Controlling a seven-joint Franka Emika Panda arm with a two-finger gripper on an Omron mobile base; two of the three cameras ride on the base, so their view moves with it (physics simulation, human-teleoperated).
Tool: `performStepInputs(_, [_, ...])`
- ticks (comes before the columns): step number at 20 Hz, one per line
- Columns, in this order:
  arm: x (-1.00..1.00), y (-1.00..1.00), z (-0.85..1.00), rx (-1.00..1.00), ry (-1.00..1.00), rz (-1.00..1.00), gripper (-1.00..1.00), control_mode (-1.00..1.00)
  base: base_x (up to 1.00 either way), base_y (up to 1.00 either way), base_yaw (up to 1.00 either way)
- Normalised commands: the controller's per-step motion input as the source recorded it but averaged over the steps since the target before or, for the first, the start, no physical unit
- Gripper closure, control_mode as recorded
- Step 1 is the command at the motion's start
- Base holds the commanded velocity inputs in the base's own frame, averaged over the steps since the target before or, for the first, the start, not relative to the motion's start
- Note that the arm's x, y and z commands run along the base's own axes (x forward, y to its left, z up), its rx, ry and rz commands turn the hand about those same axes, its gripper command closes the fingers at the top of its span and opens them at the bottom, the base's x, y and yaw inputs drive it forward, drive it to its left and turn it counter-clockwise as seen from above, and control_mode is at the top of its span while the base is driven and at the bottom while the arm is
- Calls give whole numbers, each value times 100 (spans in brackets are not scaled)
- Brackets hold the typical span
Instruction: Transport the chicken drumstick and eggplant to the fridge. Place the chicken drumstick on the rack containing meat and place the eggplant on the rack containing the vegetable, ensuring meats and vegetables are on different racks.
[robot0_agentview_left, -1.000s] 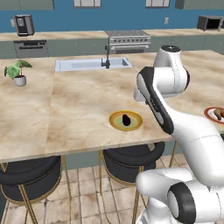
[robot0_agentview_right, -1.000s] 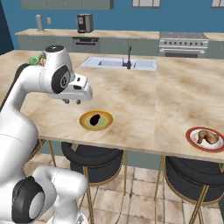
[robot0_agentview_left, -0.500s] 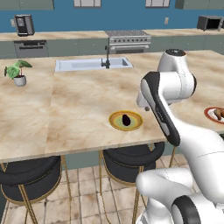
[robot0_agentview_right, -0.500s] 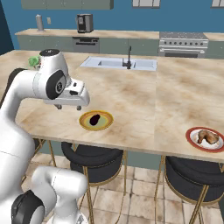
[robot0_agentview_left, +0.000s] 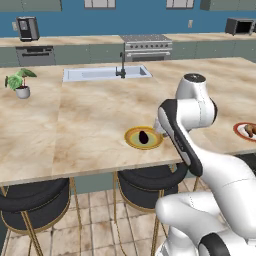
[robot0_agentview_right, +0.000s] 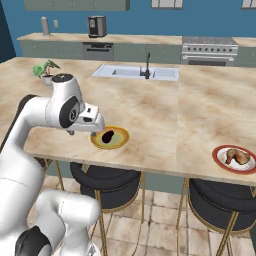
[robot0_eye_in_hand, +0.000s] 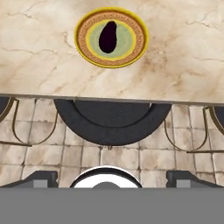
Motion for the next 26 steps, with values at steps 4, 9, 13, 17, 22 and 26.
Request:
performStepInputs(4, [57,4,-23,0,0,-1,-100,-100,0,0,0])
performStepInputs(9, [56,18,-40,0,1,-6,-100,-100,0,0,0])
performStepInputs(13, [51,7,-31,0,4,-4,-100,-100,0,0,0])
performStepInputs(17, [42,0,-29,0,6,-1,-100,-100,0,0,0])
performStepInputs(22, [44,0,-24,0,5,0,-100,-100,0,0,0])
performStepInputs(26, [39,0,-11,0,4,0,-100,-100,0,0,0])
